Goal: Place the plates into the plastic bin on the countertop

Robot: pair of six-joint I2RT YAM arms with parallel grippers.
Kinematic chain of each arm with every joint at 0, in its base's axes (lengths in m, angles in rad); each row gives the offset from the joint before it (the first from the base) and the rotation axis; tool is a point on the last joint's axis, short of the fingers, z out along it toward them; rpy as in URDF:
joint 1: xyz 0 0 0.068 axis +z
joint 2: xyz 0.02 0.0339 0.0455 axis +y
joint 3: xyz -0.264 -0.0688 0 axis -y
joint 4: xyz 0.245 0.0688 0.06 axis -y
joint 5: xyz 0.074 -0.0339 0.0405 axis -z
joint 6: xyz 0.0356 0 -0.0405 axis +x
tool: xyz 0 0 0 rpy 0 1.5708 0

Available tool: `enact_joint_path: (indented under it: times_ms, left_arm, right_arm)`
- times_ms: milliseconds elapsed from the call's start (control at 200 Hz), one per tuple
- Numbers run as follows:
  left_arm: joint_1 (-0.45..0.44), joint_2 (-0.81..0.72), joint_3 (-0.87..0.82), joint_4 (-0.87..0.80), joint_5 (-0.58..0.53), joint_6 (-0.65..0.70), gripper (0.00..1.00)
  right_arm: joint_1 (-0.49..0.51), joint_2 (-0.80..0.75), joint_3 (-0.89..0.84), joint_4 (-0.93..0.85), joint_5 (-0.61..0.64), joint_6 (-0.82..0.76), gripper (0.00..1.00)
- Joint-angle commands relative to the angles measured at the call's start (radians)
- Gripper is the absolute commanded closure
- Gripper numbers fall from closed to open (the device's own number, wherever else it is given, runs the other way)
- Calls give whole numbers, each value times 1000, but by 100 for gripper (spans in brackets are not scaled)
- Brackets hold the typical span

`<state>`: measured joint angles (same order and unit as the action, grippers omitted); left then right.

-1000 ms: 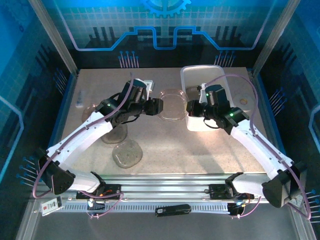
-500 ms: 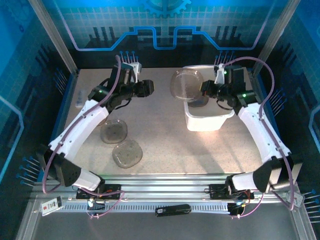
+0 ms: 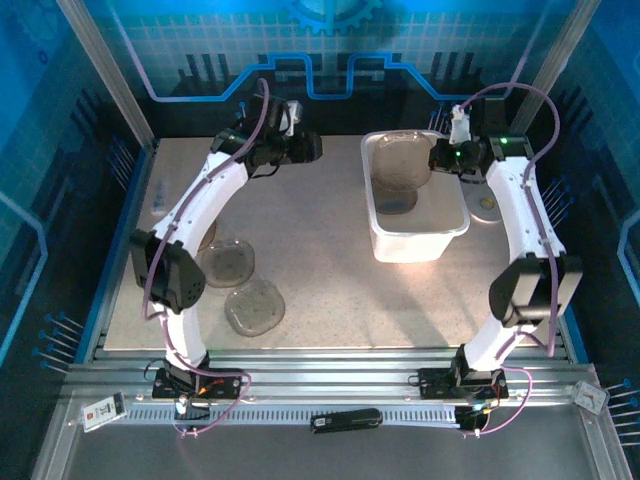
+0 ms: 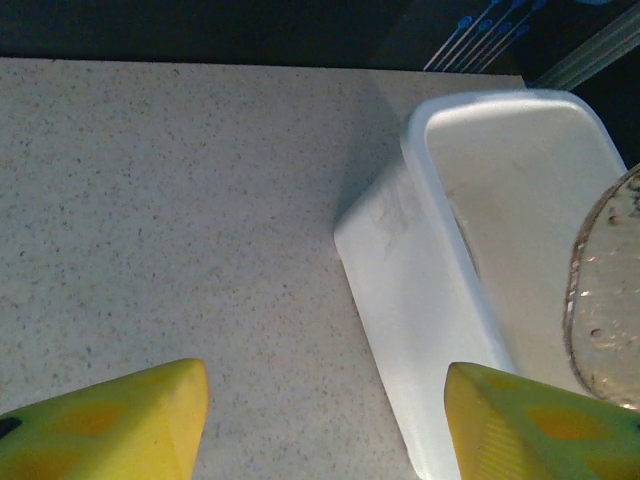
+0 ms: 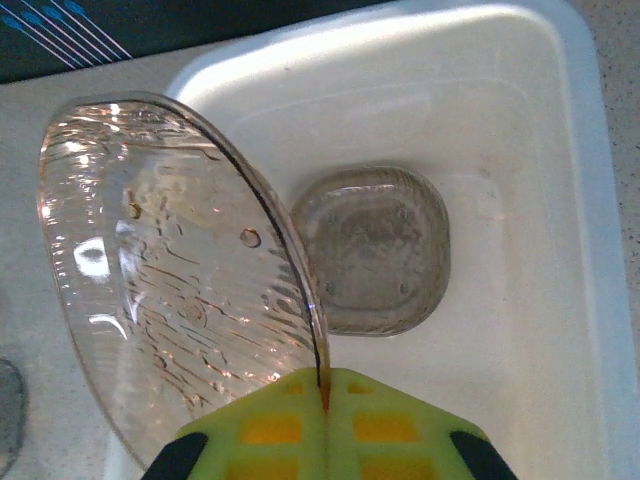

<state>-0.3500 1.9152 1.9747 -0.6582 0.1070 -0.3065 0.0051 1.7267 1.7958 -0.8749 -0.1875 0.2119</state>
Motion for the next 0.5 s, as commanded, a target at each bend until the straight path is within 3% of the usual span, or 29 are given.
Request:
enact_joint_path:
  times_ms: [0,495]
  left_arm:
    - [15,59,84,-58,42,24,36]
    - [38,222,221,-114,49,15,36]
  right_arm:
    - [-7,83,77,-96,27,-75,100]
    - [-12,374,303,-186,62,-114,100]
